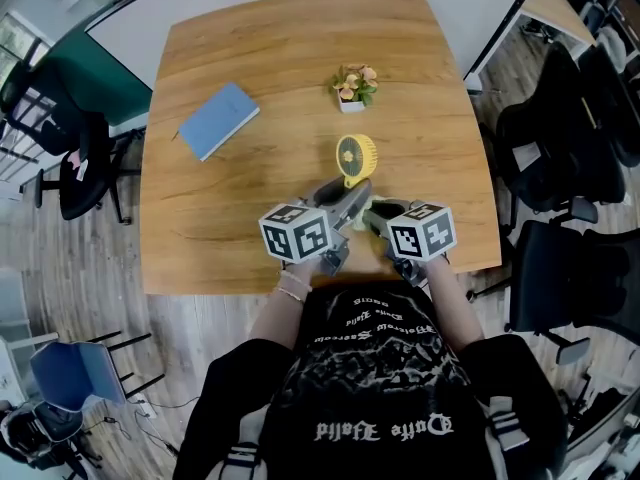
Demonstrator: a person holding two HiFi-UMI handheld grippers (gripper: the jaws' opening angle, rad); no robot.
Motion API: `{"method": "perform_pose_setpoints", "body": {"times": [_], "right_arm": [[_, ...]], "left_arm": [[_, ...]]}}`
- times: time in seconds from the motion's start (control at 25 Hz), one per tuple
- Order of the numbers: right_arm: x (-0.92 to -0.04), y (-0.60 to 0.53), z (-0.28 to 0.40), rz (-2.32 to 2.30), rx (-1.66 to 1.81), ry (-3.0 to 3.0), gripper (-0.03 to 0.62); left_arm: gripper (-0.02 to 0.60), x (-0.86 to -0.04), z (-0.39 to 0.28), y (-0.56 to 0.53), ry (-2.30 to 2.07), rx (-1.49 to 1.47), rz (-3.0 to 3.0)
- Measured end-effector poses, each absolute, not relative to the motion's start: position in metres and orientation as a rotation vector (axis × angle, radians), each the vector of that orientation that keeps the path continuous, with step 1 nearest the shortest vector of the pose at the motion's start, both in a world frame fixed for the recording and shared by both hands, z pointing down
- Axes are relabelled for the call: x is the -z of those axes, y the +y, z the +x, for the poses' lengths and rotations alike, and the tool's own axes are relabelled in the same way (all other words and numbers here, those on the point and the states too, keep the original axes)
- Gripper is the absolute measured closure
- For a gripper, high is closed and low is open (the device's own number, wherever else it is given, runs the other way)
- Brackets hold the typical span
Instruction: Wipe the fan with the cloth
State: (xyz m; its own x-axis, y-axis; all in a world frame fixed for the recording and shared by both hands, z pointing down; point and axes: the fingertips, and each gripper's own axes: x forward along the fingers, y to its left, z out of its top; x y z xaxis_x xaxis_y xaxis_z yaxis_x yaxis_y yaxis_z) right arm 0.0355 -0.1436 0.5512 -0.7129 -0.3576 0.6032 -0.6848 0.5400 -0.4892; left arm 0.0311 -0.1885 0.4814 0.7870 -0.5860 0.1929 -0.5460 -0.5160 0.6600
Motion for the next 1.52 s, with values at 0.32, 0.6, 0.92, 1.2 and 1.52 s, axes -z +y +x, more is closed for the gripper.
{"method": "perform_pose_setpoints", "body": {"times": [0.32,0.6,0.92,1.2,1.52], "right_arm": [[-0.532,-0.16,0.044,0.977,-1.09,-2.374,0.559],[-0.519,-0.172,0.059,1.058,-1.227,-2.418,0.559],[-0.517,-0.17,0.066,1.078,-1.184,-2.418,0.559],[-0.516,-0.173,0.075,1.12,-1.169,-2.407,0.559],[-0.503,-0.182,0.082,1.245,-1.311,-2.443,0.559]], "left_arm": [[0.383,-0.483,0.034,-0.184,-0.83,0.074,2.226],[0.383,-0.489,0.041,-0.178,-0.759,0.026,2.245],[0.383,-0.493,0.046,-0.167,-0.662,-0.098,2.289],[0.383,-0.493,0.051,-0.166,-0.684,-0.255,2.4],[0.383,-0.484,0.047,-0.174,-0.786,-0.212,2.397]]}}
